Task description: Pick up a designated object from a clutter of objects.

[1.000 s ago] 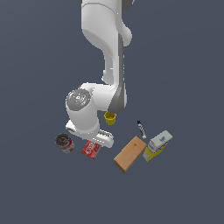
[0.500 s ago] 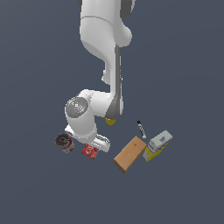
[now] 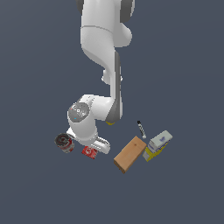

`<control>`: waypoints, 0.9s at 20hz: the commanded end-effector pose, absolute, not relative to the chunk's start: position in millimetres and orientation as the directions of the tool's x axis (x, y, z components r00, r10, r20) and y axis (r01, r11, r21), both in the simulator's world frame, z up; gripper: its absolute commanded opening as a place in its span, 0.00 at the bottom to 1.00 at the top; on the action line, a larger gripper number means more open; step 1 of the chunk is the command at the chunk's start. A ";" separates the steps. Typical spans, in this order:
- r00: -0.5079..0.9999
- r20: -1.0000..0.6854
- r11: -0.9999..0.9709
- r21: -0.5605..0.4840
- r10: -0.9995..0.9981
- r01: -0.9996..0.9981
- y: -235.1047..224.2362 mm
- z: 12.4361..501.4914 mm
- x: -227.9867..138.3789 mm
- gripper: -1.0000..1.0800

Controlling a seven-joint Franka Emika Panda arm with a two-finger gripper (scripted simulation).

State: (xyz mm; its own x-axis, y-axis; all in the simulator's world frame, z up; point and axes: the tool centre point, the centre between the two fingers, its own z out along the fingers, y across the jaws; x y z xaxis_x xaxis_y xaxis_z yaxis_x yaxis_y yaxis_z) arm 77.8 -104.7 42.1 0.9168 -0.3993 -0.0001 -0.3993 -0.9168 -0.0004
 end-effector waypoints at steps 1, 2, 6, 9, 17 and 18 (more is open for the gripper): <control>0.917 -0.001 -0.917 0.000 -0.400 -0.400 -104.8 29.0 77.1 0.96; 0.917 -0.001 -0.917 0.000 -0.400 -0.400 -104.7 24.9 77.1 0.96; 0.916 0.000 -0.916 0.000 -0.400 -0.400 -105.0 16.0 77.9 0.96; 0.916 0.000 -0.916 0.000 -0.400 -0.400 -105.1 15.2 78.3 0.00; 0.916 0.000 -0.916 0.000 -0.400 -0.400 -105.1 15.2 78.3 0.00; 0.916 0.000 -0.916 0.000 -0.400 -0.400 -105.1 15.2 78.3 0.00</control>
State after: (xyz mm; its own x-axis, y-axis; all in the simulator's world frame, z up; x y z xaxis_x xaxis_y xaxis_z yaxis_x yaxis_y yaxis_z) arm 78.4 -105.9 15.9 0.9161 -0.4010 0.0004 -0.4010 -0.9161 0.0003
